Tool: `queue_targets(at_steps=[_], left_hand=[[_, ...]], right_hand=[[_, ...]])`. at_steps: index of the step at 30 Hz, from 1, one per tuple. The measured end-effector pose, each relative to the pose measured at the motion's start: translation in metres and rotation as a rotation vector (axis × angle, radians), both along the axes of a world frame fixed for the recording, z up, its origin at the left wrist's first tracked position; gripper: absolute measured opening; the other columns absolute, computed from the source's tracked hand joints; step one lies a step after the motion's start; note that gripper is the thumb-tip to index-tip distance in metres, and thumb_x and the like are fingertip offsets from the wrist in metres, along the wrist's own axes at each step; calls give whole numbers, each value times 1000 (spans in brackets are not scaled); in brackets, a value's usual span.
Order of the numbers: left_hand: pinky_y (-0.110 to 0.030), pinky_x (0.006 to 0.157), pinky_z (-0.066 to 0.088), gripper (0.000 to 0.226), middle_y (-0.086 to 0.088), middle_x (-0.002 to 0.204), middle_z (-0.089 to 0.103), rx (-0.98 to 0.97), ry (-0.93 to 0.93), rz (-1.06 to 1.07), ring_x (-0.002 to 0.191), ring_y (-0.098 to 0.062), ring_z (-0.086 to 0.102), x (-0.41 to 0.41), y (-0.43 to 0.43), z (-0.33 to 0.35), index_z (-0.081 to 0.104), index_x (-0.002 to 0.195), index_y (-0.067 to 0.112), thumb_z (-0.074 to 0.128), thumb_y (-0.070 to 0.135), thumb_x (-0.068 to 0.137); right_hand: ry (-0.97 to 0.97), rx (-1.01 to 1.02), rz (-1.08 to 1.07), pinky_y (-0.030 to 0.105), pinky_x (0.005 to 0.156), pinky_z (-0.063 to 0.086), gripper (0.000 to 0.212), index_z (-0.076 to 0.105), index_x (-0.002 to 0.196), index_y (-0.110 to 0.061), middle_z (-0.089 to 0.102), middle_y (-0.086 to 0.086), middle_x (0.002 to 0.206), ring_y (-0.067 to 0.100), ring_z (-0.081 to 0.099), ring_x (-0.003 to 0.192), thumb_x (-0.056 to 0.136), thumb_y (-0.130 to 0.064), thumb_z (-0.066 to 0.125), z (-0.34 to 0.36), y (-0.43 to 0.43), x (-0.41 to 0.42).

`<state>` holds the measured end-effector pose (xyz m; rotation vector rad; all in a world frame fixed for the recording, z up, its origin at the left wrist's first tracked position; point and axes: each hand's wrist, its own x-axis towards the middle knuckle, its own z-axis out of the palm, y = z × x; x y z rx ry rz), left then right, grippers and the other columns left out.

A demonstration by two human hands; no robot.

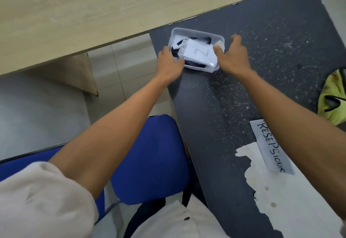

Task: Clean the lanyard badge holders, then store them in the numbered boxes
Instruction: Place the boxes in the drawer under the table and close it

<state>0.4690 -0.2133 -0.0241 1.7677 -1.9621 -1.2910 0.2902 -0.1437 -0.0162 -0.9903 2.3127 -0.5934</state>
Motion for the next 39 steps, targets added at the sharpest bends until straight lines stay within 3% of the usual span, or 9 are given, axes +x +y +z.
queue_targets(at_steps=[3,10,14,17,20,25,31,36,39], left_hand=[[-34,96,41,59,-15,139,42,14,-28,30,122,-29,46,10,-2,-3,33,138,0,56,21,88],[-31,79,44,36,-13,119,57,63,6,59,107,-29,55,24,2,-13,50,116,3,55,22,87],[-24,51,34,20,-2,66,49,85,17,-16,67,-30,41,24,3,-15,44,66,14,50,18,85],[-27,53,35,27,-3,59,47,95,-1,-19,64,-23,45,22,4,-12,39,60,13,48,14,86],[-32,58,40,18,-10,66,51,138,39,-25,65,-24,50,22,5,-13,44,66,10,47,14,84],[-29,55,37,25,-7,83,57,154,27,-6,69,-21,50,27,5,-17,56,88,3,47,26,84],[-38,82,50,21,-7,105,60,159,70,-10,91,-23,58,27,15,-13,51,107,9,47,21,91],[-46,89,52,12,-8,110,60,144,106,20,101,-26,60,35,22,-10,46,103,17,49,22,92],[-44,88,53,16,-2,106,60,129,155,18,99,-24,61,42,27,-2,45,105,22,52,25,91]], right_hand=[[-44,70,87,35,73,53,68,37,135,-13,63,12,112,26,69,82,87,-60,46,-2,11,4],[177,-72,35,40,75,48,54,48,107,-18,58,1,98,25,58,89,83,-66,47,-6,18,12],[140,-65,151,42,97,41,70,37,134,-13,49,7,133,27,47,120,85,-62,48,-7,4,8],[212,85,281,51,108,29,80,27,145,-12,40,12,146,34,38,132,88,-66,41,-6,-6,10],[318,197,357,52,102,32,81,34,140,-12,55,14,131,37,52,119,86,-74,31,-2,-10,18],[40,484,446,47,82,52,95,56,93,-10,68,11,85,29,68,74,68,-90,11,0,-5,29],[-110,284,265,36,70,44,80,46,117,-4,58,13,112,31,58,99,85,-75,27,-19,6,44],[-211,243,208,33,61,47,63,43,80,-18,52,4,85,27,60,82,80,-80,29,-14,15,59],[-274,201,143,29,50,49,66,45,113,-7,51,7,102,17,57,76,89,-68,32,-9,22,68]])
